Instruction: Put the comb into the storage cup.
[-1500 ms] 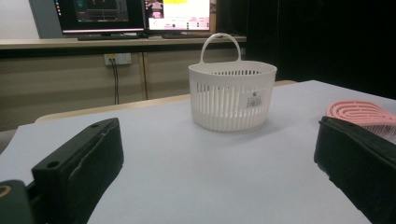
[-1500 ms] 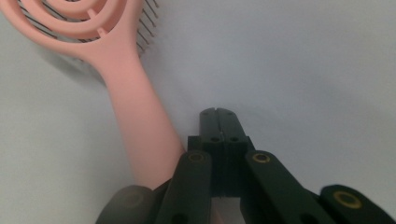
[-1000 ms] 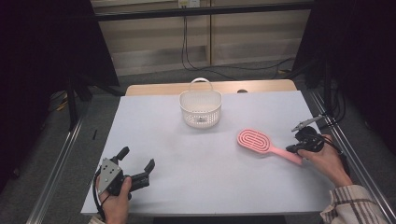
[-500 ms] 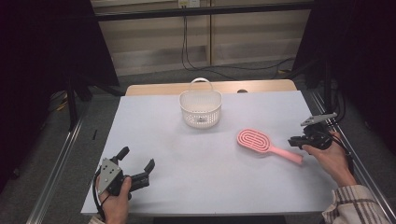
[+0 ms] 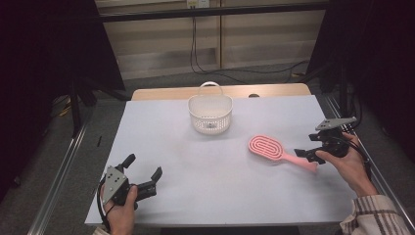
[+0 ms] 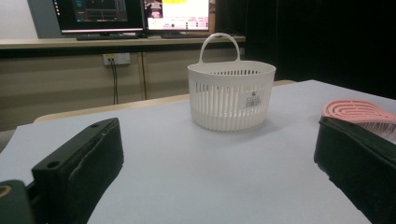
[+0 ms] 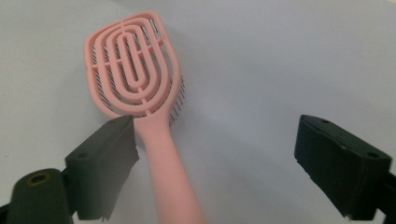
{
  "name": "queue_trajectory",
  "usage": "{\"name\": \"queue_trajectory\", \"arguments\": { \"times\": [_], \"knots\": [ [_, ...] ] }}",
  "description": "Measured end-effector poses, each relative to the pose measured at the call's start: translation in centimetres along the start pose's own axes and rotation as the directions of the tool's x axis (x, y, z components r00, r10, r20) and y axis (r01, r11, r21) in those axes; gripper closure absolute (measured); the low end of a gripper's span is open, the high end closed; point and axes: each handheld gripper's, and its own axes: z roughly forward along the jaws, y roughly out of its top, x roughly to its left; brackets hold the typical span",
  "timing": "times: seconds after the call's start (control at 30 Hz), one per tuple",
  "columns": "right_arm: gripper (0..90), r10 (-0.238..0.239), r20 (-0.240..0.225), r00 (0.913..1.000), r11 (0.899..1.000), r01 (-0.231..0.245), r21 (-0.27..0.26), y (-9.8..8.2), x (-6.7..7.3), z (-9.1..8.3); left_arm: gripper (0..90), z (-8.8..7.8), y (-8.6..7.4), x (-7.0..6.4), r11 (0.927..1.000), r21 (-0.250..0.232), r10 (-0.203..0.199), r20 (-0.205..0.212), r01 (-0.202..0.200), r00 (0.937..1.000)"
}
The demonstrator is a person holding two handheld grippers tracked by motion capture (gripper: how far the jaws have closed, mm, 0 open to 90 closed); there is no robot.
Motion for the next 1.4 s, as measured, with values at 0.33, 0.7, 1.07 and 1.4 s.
{"name": "queue_trajectory", "arguments": {
  "times": [0.33,0.7,1.07,1.4],
  "knots": [
    [10.5,0.010,-0.100,0.9949,1.000,-0.008,0.016,0.7,1.6,0.5,1.4,-0.1,0.1,0.0,1.0000,-0.010,0.000,0.002,0.000,1.0000],
    [10.1,-0.072,-0.139,0.9877,0.995,0.080,0.055,2.0,2.9,1.6,1.3,0.1,0.0,-0.1,1.0000,-0.007,0.005,0.011,-0.005,0.9999],
    [5.1,-0.114,-0.152,0.9817,0.983,0.133,0.123,3.9,3.8,2.5,1.3,0.1,0.0,-0.1,0.9999,-0.001,0.014,0.008,-0.014,0.9999],
    [5.9,-0.182,-0.204,0.9618,0.954,0.223,0.201,6.2,4.2,4.8,1.4,0.1,0.0,-0.1,0.9999,-0.006,0.011,0.013,-0.011,0.9998]
  ]
}}
